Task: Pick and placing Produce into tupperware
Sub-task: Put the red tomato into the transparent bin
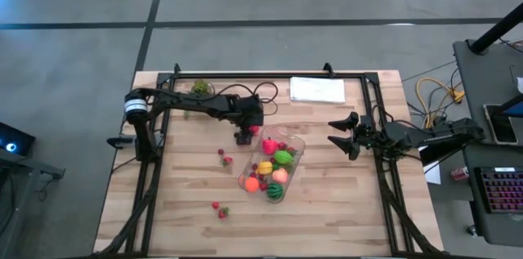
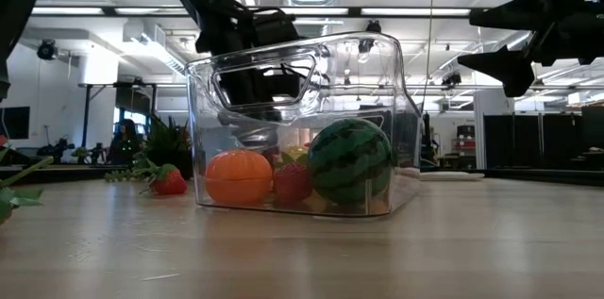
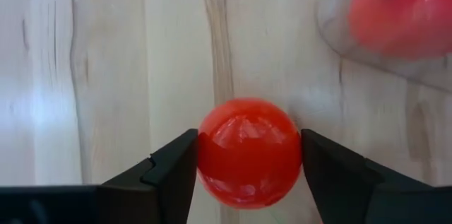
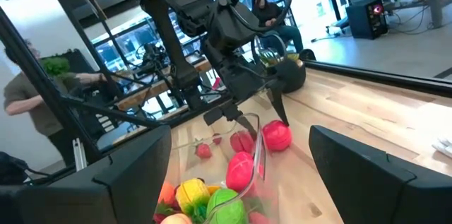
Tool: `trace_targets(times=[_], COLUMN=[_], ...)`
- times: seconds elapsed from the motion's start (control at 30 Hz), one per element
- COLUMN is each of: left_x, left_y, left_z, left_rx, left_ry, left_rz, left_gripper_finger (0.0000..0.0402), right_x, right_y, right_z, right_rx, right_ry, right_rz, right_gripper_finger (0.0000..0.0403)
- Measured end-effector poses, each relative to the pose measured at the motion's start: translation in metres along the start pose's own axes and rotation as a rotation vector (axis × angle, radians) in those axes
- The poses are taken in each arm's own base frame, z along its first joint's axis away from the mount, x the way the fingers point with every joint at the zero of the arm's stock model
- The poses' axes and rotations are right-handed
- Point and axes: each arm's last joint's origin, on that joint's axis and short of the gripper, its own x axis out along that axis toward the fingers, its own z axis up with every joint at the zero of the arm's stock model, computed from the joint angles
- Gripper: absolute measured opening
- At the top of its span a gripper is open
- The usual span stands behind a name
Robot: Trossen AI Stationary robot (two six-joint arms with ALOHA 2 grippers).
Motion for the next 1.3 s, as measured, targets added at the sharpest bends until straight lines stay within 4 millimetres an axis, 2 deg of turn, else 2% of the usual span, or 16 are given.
trace_targets(times=[0.17, 0.33, 0.5, 0.6, 0.7, 0.8, 1.07, 1.17, 1.3], left_x=[-0.012, -0.037, -0.089, -0.118, -0.136, -0.137, -0.110, -0.106, -0.104], left_y=[0.003, 0.006, 0.005, -0.004, -0.019, -0.037, -0.086, -0.089, -0.088], left_z=[0.002, 0.011, 0.029, 0.037, 0.044, 0.047, 0.063, 0.069, 0.070], left_rx=[-0.002, -0.008, -0.047, -0.046, -0.070, -0.085, -0.053, -0.119, -0.236], left_ry=[0.006, -0.013, -0.152, -0.294, -0.399, -0.391, -0.355, -0.387, -0.371], left_rz=[0.044, 0.072, 0.090, -0.046, -0.187, -0.249, -0.353, -0.365, -0.342], left_gripper_finger=[0.0207, 0.0206, 0.0205, 0.0205, 0.0205, 0.0205, 0.0206, 0.0224, 0.0272], right_x=[0.000, 0.000, 0.000, 0.000, 0.000, 0.000, 0.000, 0.000, 0.001], right_y=[0.000, 0.000, 0.000, 0.000, 0.000, 0.000, 0.000, 0.000, 0.000], right_z=[0.000, 0.000, 0.000, 0.000, 0.000, 0.000, 0.000, -0.001, -0.001], right_rx=[0.000, 0.000, 0.000, 0.001, 0.001, 0.000, 0.000, -0.001, -0.004], right_ry=[0.000, 0.000, -0.001, -0.001, -0.001, -0.001, 0.001, 0.004, 0.010], right_rz=[0.000, 0.000, 0.000, 0.000, 0.000, 0.000, -0.001, -0.002, -0.005], right_gripper_finger=[0.0327, 0.0327, 0.0327, 0.0327, 0.0327, 0.0327, 0.0327, 0.0327, 0.0327])
